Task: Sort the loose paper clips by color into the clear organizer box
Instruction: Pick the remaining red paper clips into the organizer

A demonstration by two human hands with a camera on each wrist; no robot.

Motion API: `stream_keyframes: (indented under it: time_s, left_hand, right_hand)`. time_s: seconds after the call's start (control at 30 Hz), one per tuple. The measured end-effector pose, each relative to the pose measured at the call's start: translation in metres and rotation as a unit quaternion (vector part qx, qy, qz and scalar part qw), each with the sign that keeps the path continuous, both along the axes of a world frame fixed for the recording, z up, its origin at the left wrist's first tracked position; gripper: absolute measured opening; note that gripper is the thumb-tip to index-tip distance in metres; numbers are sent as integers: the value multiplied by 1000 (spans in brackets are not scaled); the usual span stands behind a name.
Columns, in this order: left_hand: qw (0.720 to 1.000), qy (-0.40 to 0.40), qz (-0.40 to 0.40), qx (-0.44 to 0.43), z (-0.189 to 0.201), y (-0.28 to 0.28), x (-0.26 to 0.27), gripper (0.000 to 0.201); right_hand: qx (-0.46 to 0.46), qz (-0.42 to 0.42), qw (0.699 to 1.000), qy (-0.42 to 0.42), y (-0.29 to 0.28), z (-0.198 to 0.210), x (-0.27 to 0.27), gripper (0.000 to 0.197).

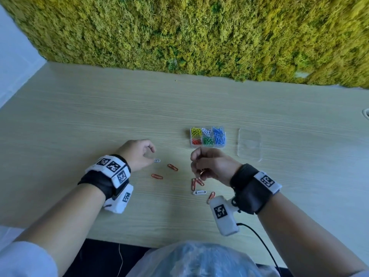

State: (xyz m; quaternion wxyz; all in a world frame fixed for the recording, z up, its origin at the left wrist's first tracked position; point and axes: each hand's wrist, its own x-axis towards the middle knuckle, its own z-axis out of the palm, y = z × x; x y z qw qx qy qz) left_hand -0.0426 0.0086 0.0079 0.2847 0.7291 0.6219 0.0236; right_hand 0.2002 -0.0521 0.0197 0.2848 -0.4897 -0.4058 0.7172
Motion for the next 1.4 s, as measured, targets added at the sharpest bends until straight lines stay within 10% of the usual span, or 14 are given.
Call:
stream_keyframes:
  time_s: [0.13,0.37,0.6,0.7,0.8,0.87,0.97,1.1,1.2,1.4]
  left_hand:
    - [992,102,-64,26,5,6,7,15]
    - [984,158,-85,12,6,9,16,3]
    - [996,78,-36,-35,1,11,8,15]
    - [973,-162,74,-148,0,7,7,20]
    - [844,-440,179,-249,4,2,12,12]
    - [783,-517,199,-283,8,-3,18,16]
    - [755,-547,209,-295,9,-9,27,19]
    - [823,-466,174,-274,3,-9,37,23]
    - [902,-339,110,-243,-2,-10,42,23]
    - [971,-141,1,-192,-2,-19,58,20]
  right_hand:
    - [33,57,989,-135,-6,2,11,12]
    - [206,294,765,-534,-27,2,-4,22]
    - [193,298,727,-588,-32,-8,-13,23]
    - [199,280,765,-544,-33,-6,-6,19]
    - [157,195,884,-395,-28,-1,6,6]
    - [55,98,980,-164,-27,1,14,6]
    - [-40,-12,995,90,-24,1,26,9]
    - [-45,-23,997,58,-16,-4,36,15]
    - [-27,41,989,-143,-1,-6,39,14]
    - [140,219,790,-555,53,16,33,26]
